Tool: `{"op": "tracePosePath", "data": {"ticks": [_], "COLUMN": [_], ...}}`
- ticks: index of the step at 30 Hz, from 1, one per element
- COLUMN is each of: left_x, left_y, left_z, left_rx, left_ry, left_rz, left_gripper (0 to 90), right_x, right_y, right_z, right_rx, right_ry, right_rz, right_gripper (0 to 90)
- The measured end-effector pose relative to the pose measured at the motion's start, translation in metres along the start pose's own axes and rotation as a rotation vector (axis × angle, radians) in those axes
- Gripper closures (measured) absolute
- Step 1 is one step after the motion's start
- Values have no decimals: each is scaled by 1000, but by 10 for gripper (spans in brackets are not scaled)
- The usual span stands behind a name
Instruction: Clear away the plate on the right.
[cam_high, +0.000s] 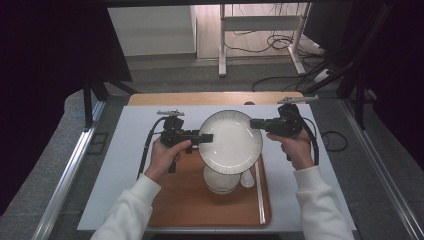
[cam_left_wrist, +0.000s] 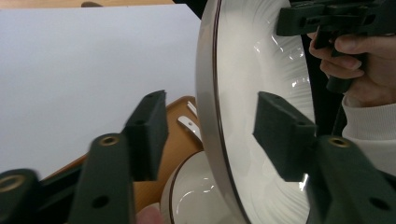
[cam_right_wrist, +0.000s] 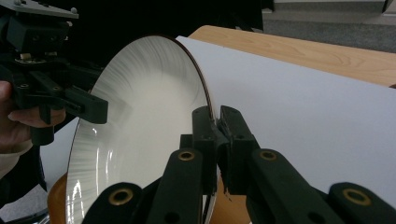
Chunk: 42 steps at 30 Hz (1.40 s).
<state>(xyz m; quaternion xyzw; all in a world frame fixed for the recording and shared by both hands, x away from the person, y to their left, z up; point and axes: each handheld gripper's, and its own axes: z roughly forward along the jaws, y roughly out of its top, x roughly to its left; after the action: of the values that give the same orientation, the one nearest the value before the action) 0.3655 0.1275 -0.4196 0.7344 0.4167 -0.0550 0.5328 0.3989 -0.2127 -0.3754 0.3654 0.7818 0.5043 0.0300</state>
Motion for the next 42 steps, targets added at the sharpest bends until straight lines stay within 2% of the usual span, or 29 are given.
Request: {"op": "tracePosePath", "data": {"ticks": [4, 5, 7, 8, 9, 10, 19, 26, 27, 29, 30, 31, 32, 33, 34, 35, 37, 42], "left_x": [0, 0, 0, 0, 1, 3, 5, 5, 5, 7, 7, 10, 10, 13, 13, 17, 20, 29], "left_y": [0, 0, 0, 0, 0, 0, 7, 15, 15, 15, 15, 14, 14, 13, 13, 11, 8, -5], "left_z": [-2, -3, -3, -3, -4, -4, -14, -36, -39, -46, -46, -56, -56, -67, -67, -79, -92, -119], "left_rx": [0, 4, 8, 8, 7, 8, 22, 23, 21, 18, 18, 12, 12, 4, 4, -4, -9, -9], "left_ry": [-7, -8, 25, 25, 31, 19, 52, 76, 79, 85, 85, 94, 94, 105, 105, 116, 127, 175], "left_rz": [0, -5, -10, -10, -15, -30, -52, -44, -43, -45, -45, -48, -48, -50, -50, -54, -54, -59], "left_gripper": [566, 614, 707, 769, 769, 811, 829, 831, 831, 832, 832, 832, 832, 831, 831, 831, 832, 832], "right_x": [2, 3, 4, 4, 4, 4, 10, 21, 22, 26, 26, 29, 29, 31, 31, 32, 31, 23], "right_y": [0, 0, 0, 0, 0, 0, 0, 0, 0, 1, 1, 2, 2, 2, 2, 1, -1, -6], "right_z": [2, 2, 3, 3, 3, 3, 9, 19, 19, 18, 18, 12, 12, 3, 3, -6, -15, -31], "right_rx": [6, 7, 10, 10, 9, 8, 27, 45, 41, 28, 28, 5, 5, -13, -13, -29, -40, -49], "right_ry": [3, 0, -2, -2, 0, 5, 11, 52, 62, 76, 76, 73, 73, 68, 68, 59, 53, 36], "right_rz": [-9, -12, -13, -13, -12, -18, -37, -39, -41, -42, -42, -58, -58, -72, -72, -85, -99, -116], "right_gripper": [861, 860, 860, 860, 860, 858, 849, 818, 784, 654, 654, 567, 567, 481, 481, 424, 394, 360]}}
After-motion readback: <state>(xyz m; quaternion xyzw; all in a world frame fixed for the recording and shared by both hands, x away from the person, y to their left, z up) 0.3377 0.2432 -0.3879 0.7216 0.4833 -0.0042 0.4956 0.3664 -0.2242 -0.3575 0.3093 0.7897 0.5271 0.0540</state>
